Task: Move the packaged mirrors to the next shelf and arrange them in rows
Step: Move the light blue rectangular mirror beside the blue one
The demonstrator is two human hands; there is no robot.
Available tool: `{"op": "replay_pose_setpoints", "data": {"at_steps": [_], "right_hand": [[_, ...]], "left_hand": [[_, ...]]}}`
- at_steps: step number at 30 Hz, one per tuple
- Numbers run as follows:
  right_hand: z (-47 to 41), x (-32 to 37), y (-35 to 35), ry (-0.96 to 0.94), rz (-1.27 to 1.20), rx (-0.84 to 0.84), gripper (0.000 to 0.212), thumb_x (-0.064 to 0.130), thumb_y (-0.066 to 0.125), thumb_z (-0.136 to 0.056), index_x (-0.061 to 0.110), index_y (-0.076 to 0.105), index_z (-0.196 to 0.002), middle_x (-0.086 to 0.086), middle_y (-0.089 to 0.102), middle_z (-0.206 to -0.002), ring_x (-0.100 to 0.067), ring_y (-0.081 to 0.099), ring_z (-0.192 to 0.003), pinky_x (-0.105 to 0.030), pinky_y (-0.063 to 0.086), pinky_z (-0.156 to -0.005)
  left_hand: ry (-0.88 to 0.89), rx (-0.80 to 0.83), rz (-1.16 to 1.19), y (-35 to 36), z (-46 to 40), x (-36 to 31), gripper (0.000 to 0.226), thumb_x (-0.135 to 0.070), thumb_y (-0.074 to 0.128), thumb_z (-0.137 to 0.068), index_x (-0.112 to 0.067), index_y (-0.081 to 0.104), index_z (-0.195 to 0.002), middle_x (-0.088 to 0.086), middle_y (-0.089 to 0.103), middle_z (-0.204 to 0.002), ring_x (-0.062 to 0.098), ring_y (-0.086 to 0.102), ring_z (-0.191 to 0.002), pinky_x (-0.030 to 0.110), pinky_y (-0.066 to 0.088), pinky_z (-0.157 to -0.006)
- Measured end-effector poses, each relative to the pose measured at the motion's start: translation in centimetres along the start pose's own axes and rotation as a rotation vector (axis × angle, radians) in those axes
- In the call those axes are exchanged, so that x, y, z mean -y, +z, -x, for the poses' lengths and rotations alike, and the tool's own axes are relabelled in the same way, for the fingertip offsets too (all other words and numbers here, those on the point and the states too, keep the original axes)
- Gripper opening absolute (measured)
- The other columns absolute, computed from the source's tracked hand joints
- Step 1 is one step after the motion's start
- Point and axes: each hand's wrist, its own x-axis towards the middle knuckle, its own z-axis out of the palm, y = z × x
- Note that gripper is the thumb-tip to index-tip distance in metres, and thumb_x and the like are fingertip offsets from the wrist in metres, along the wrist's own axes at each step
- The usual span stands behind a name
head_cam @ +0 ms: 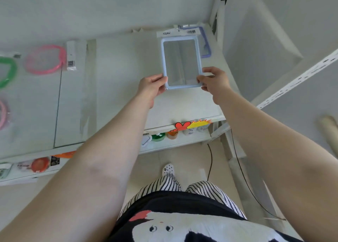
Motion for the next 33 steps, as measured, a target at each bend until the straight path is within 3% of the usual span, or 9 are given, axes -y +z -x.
{"op": "replay_pose_setpoints", "data": {"at_steps": [5,11,14,16,18,21,24,27,33], "right_hand": [[-3.6,2.1,1.2,0.004,-0.002,0.078,0.037,-0.001,0.065,-0.083,0.011,0.061,-0.117,-0.013,0.064,-0.093,-0.017,0.06,-0.076,-0.023,0.053,-0.07],[-7.7,4.0,3.6,-0.011,0.035,0.124,0.039,0.0,0.067,-0.083,0.006,0.062,-0.12,-0.01,0.064,-0.096,-0.022,0.061,-0.082,-0.035,0.054,-0.09],[-10.0,4.0,4.7,-0.04,0.043,0.105,0.033,0.0,0.071,-0.08,0.004,0.066,-0.112,-0.003,0.064,-0.082,-0.017,0.061,-0.068,-0.028,0.058,-0.08],[-11.5,3.6,5.4,-0.055,0.052,0.091,0.03,0.0,0.072,-0.08,0.003,0.067,-0.109,-0.001,0.061,-0.076,-0.013,0.058,-0.062,-0.02,0.056,-0.069],[-12.8,3.0,6.1,-0.065,0.049,0.08,0.029,0.0,0.072,-0.08,0.001,0.067,-0.108,-0.003,0.062,-0.076,-0.015,0.059,-0.062,-0.018,0.055,-0.064],[-14.7,2.0,6.9,-0.081,0.056,0.058,0.029,0.0,0.072,-0.08,0.0,0.067,-0.108,-0.003,0.063,-0.073,-0.02,0.063,-0.067,-0.027,0.058,-0.074],[-16.4,0.9,7.6,-0.128,0.123,0.022,0.025,0.004,0.074,-0.079,0.004,0.068,-0.103,-0.012,0.071,-0.088,-0.028,0.07,-0.08,-0.037,0.059,-0.082],[-17.4,0.1,8.1,-0.206,0.259,-0.02,0.026,0.012,0.076,-0.078,0.008,0.07,-0.102,-0.012,0.072,-0.101,-0.028,0.07,-0.093,-0.041,0.056,-0.089],[-17.8,-0.3,8.1,-0.296,0.456,-0.05,0.029,0.019,0.07,-0.084,0.012,0.068,-0.113,-0.005,0.07,-0.109,-0.023,0.064,-0.102,-0.031,0.051,-0.089]], "left_hand": [[0.005,-0.083,-0.008,0.2,-3.2,-1.8,0.035,-0.006,0.063,-0.088,-0.002,0.059,-0.123,0.001,0.062,-0.085,0.008,0.056,-0.07,0.01,0.053,-0.06],[0.033,-0.274,-0.021,0.3,-7.4,-3.2,0.031,-0.006,0.067,-0.085,-0.001,0.065,-0.116,0.002,0.062,-0.076,0.011,0.055,-0.06,0.017,0.054,-0.067],[0.05,-0.358,-0.021,0.5,-9.8,-3.2,0.029,-0.003,0.068,-0.083,0.001,0.066,-0.112,0.0,0.061,-0.064,0.01,0.055,-0.055,0.012,0.052,-0.053],[0.062,-0.399,-0.046,0.6,-11.4,-2.9,0.027,-0.003,0.069,-0.081,0.001,0.069,-0.108,0.0,0.064,-0.058,0.009,0.056,-0.05,0.017,0.053,-0.059],[0.082,-0.425,-0.059,0.6,-12.9,-2.4,0.029,-0.003,0.071,-0.079,0.001,0.069,-0.107,0.011,0.068,-0.075,0.016,0.058,-0.055,0.028,0.056,-0.074],[0.091,-0.47,-0.093,0.3,-15.5,-1.8,0.026,-0.006,0.076,-0.074,-0.004,0.073,-0.1,0.02,0.072,-0.097,0.026,0.065,-0.071,0.036,0.057,-0.089],[0.069,-0.481,-0.15,-0.1,-18.3,-0.7,0.023,-0.009,0.077,-0.072,-0.007,0.074,-0.095,0.018,0.074,-0.098,0.03,0.072,-0.089,0.037,0.057,-0.089],[0.082,-0.484,-0.226,0.1,-19.3,0.2,0.023,-0.012,0.077,-0.073,-0.006,0.075,-0.095,0.017,0.075,-0.096,0.03,0.072,-0.093,0.037,0.058,-0.088],[0.189,-0.502,-0.405,0.5,-18.5,0.6,0.025,-0.018,0.07,-0.082,-0.007,0.073,-0.104,0.017,0.074,-0.101,0.027,0.071,-0.095,0.032,0.055,-0.088]]}}
